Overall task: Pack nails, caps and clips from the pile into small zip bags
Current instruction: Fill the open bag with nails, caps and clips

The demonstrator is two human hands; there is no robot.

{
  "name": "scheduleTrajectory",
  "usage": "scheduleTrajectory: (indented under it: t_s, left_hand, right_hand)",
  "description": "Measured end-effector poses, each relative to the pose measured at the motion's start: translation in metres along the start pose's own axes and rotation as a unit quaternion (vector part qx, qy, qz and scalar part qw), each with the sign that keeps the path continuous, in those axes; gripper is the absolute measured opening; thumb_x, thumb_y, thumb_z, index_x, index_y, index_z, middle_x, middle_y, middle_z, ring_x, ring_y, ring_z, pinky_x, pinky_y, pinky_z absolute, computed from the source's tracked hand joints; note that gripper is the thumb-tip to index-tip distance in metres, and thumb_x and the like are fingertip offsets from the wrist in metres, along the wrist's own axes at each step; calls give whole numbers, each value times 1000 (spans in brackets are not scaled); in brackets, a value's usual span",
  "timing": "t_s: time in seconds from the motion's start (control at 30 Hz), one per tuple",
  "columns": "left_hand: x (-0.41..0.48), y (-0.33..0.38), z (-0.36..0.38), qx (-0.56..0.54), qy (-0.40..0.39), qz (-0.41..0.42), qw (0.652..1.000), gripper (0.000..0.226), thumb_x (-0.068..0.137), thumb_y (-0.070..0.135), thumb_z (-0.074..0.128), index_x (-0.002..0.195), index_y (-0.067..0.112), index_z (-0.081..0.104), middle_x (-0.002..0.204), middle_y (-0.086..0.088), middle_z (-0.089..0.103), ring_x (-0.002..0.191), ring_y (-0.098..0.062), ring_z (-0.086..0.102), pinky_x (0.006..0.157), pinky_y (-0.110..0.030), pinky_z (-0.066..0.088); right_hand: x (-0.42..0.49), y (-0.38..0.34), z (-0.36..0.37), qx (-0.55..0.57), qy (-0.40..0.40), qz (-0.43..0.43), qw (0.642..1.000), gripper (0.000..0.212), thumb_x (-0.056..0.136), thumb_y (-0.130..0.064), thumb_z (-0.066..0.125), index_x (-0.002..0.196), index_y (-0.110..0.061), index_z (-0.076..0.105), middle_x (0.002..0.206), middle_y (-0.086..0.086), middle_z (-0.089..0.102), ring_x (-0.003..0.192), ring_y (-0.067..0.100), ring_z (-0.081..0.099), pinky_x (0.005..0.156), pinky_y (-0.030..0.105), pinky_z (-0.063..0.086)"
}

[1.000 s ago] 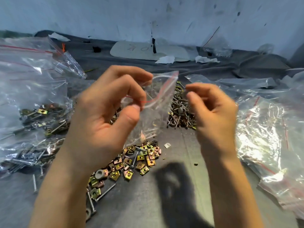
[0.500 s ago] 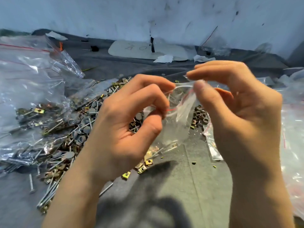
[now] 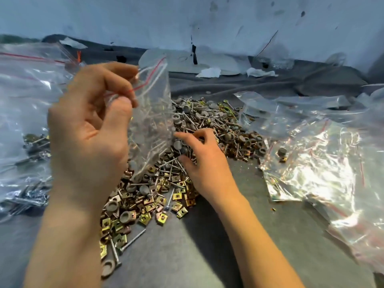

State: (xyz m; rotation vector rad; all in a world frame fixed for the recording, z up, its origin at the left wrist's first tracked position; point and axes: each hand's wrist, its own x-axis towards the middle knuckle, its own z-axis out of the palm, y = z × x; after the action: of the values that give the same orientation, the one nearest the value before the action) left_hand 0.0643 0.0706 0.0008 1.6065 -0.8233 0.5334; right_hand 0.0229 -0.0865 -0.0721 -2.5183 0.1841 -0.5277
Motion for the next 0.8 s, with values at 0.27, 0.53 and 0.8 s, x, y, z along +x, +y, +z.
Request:
scheduleTrajectory:
  t_s: [0.27, 0.53, 0.8]
  left_hand:
    - [-1, 6, 3, 15, -6, -17, 1000, 15, 86, 18, 41, 88, 10, 53, 115, -11, 60, 111, -13, 58, 91, -18, 42]
    - [-3, 12, 10, 13, -26, -7, 1000, 15, 86, 15, 41, 87, 8, 55, 114, -9, 61, 113, -16, 58, 94, -23, 44]
    - [-9, 22, 23, -59, -150, 34, 986, 11, 81, 13, 45, 80, 9, 54, 115, -9, 62, 113, -23, 60, 91, -29, 44]
  right_hand:
    - [1, -4, 6, -56, 45, -33, 997, 15, 90, -20, 65, 101, -11, 64, 115, 5, 51, 87, 24, 56, 61, 35, 49]
    - [2, 0, -2, 106, 108, -47, 987, 11, 83, -1, 64, 85, -8, 56, 89, 1, 56, 71, 15, 55, 61, 26, 44]
    - [-11, -20, -75, 354, 314, -125, 872, 24, 86, 0, 64, 92, -22, 57, 82, -8, 61, 69, -1, 57, 62, 13, 44]
